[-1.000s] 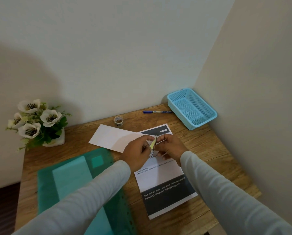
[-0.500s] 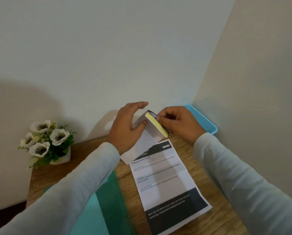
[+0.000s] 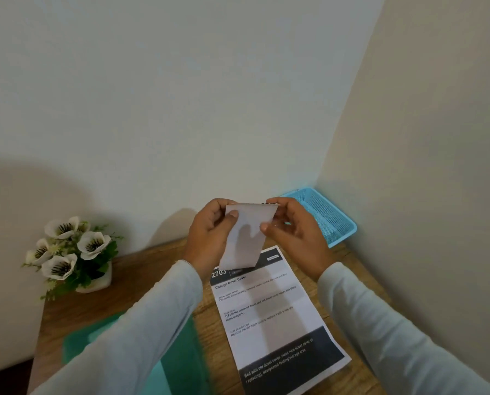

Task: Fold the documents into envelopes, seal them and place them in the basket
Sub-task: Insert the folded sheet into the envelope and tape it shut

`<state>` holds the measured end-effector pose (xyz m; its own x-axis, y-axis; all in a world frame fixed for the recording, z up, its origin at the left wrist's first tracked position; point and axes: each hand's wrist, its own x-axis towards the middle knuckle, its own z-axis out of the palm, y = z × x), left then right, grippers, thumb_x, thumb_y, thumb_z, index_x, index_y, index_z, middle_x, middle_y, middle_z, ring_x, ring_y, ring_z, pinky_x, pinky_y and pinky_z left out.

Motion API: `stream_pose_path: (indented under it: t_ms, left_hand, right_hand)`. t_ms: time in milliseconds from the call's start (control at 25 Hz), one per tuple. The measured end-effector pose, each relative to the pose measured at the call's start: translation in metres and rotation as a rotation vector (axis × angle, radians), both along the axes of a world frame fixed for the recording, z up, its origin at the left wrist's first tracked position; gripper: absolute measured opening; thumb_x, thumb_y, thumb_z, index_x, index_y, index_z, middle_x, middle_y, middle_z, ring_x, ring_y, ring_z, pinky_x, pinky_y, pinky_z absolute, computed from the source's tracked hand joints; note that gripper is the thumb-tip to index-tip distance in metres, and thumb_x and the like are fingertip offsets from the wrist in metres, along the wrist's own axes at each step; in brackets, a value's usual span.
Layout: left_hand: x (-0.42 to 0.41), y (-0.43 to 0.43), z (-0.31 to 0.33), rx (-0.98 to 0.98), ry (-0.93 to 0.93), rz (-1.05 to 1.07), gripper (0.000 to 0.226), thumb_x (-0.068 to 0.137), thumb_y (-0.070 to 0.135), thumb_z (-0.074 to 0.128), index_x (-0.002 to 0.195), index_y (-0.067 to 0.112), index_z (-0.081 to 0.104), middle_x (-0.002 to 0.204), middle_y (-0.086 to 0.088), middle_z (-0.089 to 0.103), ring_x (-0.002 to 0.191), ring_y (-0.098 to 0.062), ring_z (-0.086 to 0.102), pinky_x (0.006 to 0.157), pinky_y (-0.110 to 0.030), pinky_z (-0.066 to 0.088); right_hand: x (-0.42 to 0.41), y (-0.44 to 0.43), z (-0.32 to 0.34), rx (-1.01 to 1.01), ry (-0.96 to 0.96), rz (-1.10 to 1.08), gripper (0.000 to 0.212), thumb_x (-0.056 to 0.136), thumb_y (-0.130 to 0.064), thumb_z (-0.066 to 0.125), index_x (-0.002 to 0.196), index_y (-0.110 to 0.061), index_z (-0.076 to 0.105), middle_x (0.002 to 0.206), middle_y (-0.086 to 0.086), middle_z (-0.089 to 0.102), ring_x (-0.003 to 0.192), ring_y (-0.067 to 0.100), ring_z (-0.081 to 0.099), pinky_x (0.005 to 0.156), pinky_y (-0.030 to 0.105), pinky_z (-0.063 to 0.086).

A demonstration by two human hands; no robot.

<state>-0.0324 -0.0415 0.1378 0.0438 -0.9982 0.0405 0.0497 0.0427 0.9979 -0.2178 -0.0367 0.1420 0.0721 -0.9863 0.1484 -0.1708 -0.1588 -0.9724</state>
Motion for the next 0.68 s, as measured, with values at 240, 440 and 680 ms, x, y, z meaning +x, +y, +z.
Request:
stream_pose_path:
  t_ms: [240, 440, 680]
  left_hand:
    - [-0.017, 0.012, -0.004, 0.084, 0.044, -0.079, 0.035, 0.103, 0.012, 0.05, 0.121, 0.039, 0.061, 0.122, -0.002, 0.068, 0.113, -0.03, 0.064, 0.092, -0.051, 0.058]
    - [-0.018, 0.011, 0.002, 0.01, 0.037, -0.067, 0.04, 0.1, 0.006, 0.052, 0.125, 0.037, 0.059, 0.121, 0.003, 0.068, 0.115, -0.021, 0.064, 0.1, -0.046, 0.054]
    - [-0.016, 0.015, 0.004, -0.059, -0.026, -0.051, 0.018, 0.098, 0.019, 0.065, 0.111, 0.029, 0.068, 0.107, 0.003, 0.073, 0.099, -0.02, 0.069, 0.088, -0.046, 0.06]
  right_hand:
    - [0.022, 0.006, -0.015, 0.101, -0.077, -0.05, 0.03, 0.096, -0.001, 0.054, 0.113, -0.024, 0.062, 0.108, 0.001, 0.071, 0.106, 0.018, 0.066, 0.09, 0.039, 0.054]
    - [0.022, 0.008, -0.01, 0.05, -0.11, -0.104, 0.027, 0.092, -0.014, 0.064, 0.111, -0.032, 0.064, 0.108, 0.0, 0.069, 0.102, 0.023, 0.065, 0.092, 0.047, 0.055]
    - [0.017, 0.011, -0.005, -0.001, -0.144, -0.161, 0.021, 0.093, -0.009, 0.069, 0.108, -0.024, 0.067, 0.102, 0.003, 0.07, 0.092, 0.017, 0.066, 0.08, 0.037, 0.057]
